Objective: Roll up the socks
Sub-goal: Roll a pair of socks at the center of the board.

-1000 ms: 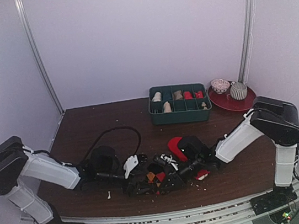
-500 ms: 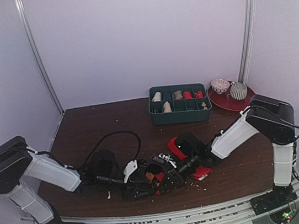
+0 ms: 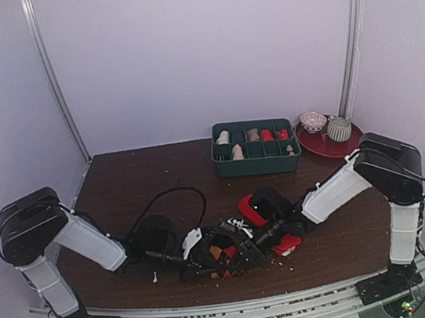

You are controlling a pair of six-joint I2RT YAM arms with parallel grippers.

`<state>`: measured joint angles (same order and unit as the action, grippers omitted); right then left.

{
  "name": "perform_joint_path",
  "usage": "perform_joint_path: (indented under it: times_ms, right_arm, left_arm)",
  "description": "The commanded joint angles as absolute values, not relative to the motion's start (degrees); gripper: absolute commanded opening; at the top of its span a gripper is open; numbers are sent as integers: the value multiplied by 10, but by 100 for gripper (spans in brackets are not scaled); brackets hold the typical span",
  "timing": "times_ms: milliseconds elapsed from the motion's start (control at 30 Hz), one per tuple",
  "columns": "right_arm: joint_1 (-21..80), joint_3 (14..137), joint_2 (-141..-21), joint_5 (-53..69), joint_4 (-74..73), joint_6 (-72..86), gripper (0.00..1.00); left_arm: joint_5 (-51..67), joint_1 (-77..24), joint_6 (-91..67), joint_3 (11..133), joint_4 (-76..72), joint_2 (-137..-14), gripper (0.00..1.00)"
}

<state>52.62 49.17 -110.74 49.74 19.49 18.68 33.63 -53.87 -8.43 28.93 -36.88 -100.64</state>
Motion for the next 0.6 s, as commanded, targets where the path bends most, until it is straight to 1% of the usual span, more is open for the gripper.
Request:
perform_joint_path:
  times_ms: [0, 33, 67, 100, 167, 300, 367, 433, 500, 567]
  right_arm:
    - [532, 468, -1075, 337, 63, 157, 44]
    - [532, 470, -1053, 315, 56, 151, 47]
    - [532, 471, -1030, 294, 50, 144, 56]
    - [532, 472, -1007, 275, 46, 139, 61]
    - [533, 473, -959, 229, 37, 126, 67]
    - [554, 444, -883, 145, 63, 79, 70]
    - [592, 401, -843, 83, 102, 26, 73]
    - [662, 354, -815, 16, 157, -55, 76]
    - [701, 328, -813, -21, 203, -124, 78]
    - [716, 332, -836, -48, 216, -150, 78]
  left_arm:
    - [300, -547, -137, 289, -276, -1040, 0]
    - [299, -547, -146, 289, -268, -1041, 0]
    - [300, -546, -157, 291, -258, -1043, 0]
    - [299, -544, -169, 293, -249, -1047, 0]
    - [307, -540, -196, 296, -240, -1055, 0]
    - [332, -533, -234, 294, -249, -1071, 0]
    - [341, -529, -245, 298, -244, -1080, 0]
    - [347, -526, -251, 302, -235, -1088, 0]
    - [349, -524, -249, 310, -219, -1096, 0]
    - [349, -522, -246, 318, -203, -1101, 0]
